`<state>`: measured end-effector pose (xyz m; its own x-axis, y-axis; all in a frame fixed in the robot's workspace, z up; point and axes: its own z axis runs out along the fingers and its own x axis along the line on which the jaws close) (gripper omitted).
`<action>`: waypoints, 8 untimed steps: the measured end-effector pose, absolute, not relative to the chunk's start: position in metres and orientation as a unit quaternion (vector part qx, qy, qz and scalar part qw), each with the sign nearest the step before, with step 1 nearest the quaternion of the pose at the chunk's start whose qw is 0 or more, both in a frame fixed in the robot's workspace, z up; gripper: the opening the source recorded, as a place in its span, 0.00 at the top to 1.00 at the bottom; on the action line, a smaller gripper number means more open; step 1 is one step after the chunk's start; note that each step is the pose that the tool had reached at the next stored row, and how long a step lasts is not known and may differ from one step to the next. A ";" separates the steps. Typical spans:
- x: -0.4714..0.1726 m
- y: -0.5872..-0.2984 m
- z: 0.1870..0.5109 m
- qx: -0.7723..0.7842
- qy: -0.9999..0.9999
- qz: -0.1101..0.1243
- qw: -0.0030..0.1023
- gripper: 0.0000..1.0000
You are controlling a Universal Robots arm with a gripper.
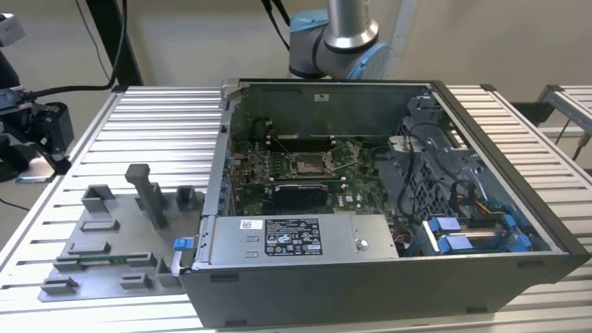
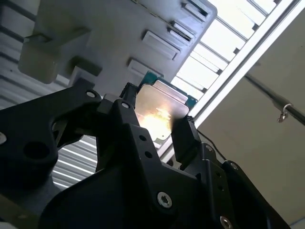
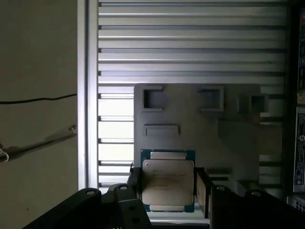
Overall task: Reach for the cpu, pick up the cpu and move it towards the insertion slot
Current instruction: 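Pick up the cpu and move it towards the insertion slot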
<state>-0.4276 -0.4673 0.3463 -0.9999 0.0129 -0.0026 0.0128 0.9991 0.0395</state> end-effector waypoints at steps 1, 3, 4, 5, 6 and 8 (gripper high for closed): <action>-0.428 -0.467 0.348 0.006 1.000 0.020 0.001 1.00; -0.428 -0.467 0.353 0.006 1.000 0.020 0.001 1.00; -0.428 -0.467 0.355 0.005 1.000 0.020 0.001 1.00; -0.428 -0.467 0.358 0.005 1.000 0.020 0.001 1.00; -0.428 -0.467 0.360 0.005 1.000 0.020 0.001 1.00; -0.428 -0.467 0.364 0.004 1.000 0.020 0.001 1.00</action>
